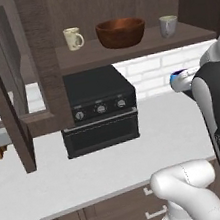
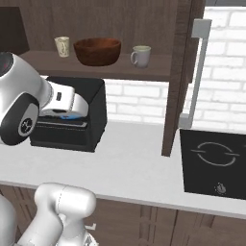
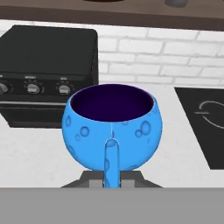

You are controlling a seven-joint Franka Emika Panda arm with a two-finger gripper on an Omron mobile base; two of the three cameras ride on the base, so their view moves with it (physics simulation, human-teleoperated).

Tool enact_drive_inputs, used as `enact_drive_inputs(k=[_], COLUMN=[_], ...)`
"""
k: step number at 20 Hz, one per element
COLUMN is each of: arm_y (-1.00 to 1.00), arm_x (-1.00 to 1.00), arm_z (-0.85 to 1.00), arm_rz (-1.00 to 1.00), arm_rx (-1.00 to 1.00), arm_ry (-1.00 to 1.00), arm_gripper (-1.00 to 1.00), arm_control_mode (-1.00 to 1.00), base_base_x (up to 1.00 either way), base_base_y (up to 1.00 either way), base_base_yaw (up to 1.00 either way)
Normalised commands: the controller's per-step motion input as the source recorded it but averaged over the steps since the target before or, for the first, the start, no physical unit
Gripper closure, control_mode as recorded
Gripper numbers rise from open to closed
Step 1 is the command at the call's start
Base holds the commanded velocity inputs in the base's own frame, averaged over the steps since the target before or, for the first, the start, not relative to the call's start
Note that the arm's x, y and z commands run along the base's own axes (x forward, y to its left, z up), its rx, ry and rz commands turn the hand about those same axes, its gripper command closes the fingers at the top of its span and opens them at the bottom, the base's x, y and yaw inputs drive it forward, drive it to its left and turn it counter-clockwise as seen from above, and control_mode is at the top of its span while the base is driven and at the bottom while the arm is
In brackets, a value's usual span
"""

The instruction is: Gather all objects into one cabinet and sort the glasses and bowls to opposite sides.

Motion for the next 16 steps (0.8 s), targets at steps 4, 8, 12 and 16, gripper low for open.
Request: enact_drive_inputs(k=[4,8,12,16], arm_y=[-0.17,-0.10,-0.14,-0.39], arm_x=[0.19,0.31,0.36,0.37], arm_z=[0.11,0.24,0.26,0.10], arm_rz=[0.00,0.00,-0.03,-0.19], arm_rx=[0.02,0.00,0.00,0.00], arm_ry=[0.00,0.00,0.00,0.00], arm_gripper=[1.00,1.00,1.00,1.00], arm_control_mode=[-1.00,-1.00,-1.00,-1.00], base_base_x=[0.00,0.00,0.00,0.00], base_base_y=[0.00,0.00,0.00,0.00], base_base_yaw=[0.00,0.00,0.00,0.00])
